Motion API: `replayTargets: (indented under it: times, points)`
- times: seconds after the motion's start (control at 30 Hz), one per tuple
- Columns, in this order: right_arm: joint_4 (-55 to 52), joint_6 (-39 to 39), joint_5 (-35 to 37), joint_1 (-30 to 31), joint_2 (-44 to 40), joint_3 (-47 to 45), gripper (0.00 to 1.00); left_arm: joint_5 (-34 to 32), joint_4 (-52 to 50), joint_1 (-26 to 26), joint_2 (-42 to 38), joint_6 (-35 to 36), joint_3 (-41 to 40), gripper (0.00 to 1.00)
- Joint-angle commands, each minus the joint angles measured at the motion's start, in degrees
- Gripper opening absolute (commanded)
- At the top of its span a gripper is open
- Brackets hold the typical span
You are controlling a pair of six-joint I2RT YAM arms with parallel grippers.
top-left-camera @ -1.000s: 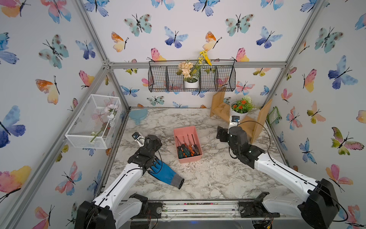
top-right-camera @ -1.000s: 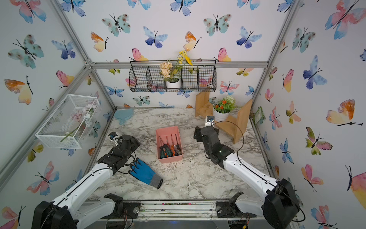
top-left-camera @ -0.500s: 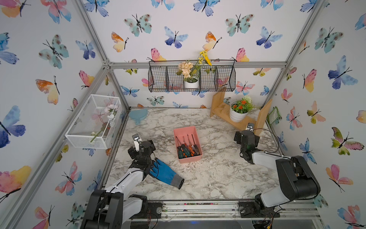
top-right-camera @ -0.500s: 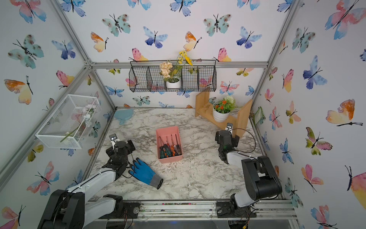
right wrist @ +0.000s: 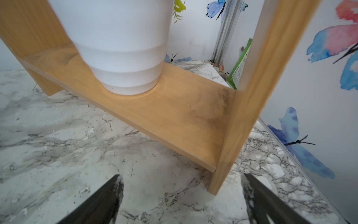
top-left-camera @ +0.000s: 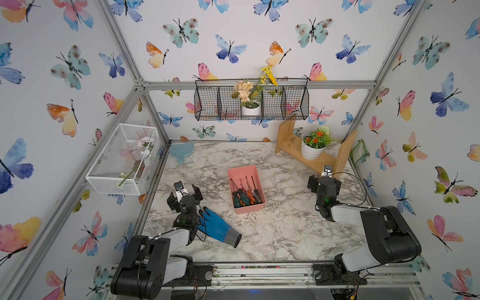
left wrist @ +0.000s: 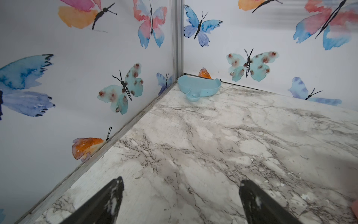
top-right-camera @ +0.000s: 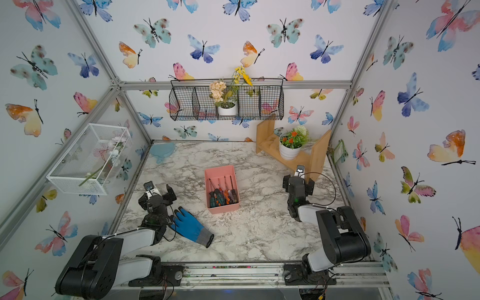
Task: Put the screwdriver on the desktop into the storage box
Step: Reset both arms
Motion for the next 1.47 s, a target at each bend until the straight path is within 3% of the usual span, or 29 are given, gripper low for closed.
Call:
replayTargets:
  times: [0.0,0.1,0.23,0.33,0.37,0.47,0.53,0.63,0.7,0.73,0.8,0.9,1.03,1.17,1.43]
  points:
    - [14.29,-4.01,0.65,-0.2,-1.35,-6.11,0.98,3.41,9.94,0.26,2.41,2.55,-1.62,0.99]
    - [29.94,-6.25,-2.89,-0.99,1.46,-12.42,0.98,6.28,10.34,0.23,3.48,3.92,-1.4,0.99]
    - [20.63,-4.06,-6.39,-2.84,0.89,-8.85,0.98,9.16,11.19,0.63,4.25,4.32,-1.57,0.99]
    - [19.8,-2.81,-11.86,-6.17,2.25,-7.57,0.98,10.27,24.98,0.92,11.42,6.28,-4.17,0.99]
    - [18.83,-2.51,-12.2,-6.44,1.93,-7.49,0.98,10.14,25.24,0.79,11.84,6.96,-3.98,0.99]
    - [19.08,-2.55,-12.29,-6.44,2.06,-7.5,0.98,10.92,11.62,1.15,6.78,4.15,-1.32,0.99]
    - [19.15,-2.63,-12.25,-6.51,2.05,-7.55,0.99,10.45,17.94,1.39,9.47,4.91,-2.15,0.99]
    - [21.19,-2.54,-12.85,-6.5,1.97,-9.3,0.99,11.01,10.32,1.85,7.74,3.55,0.34,0.99]
    - [35.52,-4.2,-12.45,-6.44,5.39,-14.04,0.98,11.45,11.47,2.39,8.41,3.43,0.22,0.99]
    - [36.64,-5.19,-11.98,-5.9,5.59,-14.02,0.98,11.58,10.52,2.43,8.04,3.35,0.42,0.99]
    - [27.06,-3.57,-11.89,-5.56,2.46,-12.25,0.98,11.7,10.55,2.52,8.02,3.34,0.42,0.99]
    - [33.54,-4.87,-11.89,-5.58,5.06,-13.34,0.98,11.73,10.31,2.5,7.94,3.34,0.41,0.99]
    - [27.25,-3.81,-11.79,-5.56,2.77,-12.1,0.98,11.74,10.3,2.49,7.92,3.34,0.47,0.99]
    - [30.84,-4.6,-11.76,-5.56,4.01,-12.79,0.98,16.55,7.99,4.82,7.82,2.64,1.37,0.99]
    - [28.56,-4.14,-11.67,-5.56,3.2,-12.39,0.98,16.65,8.55,4.87,7.86,2.72,1.15,0.99]
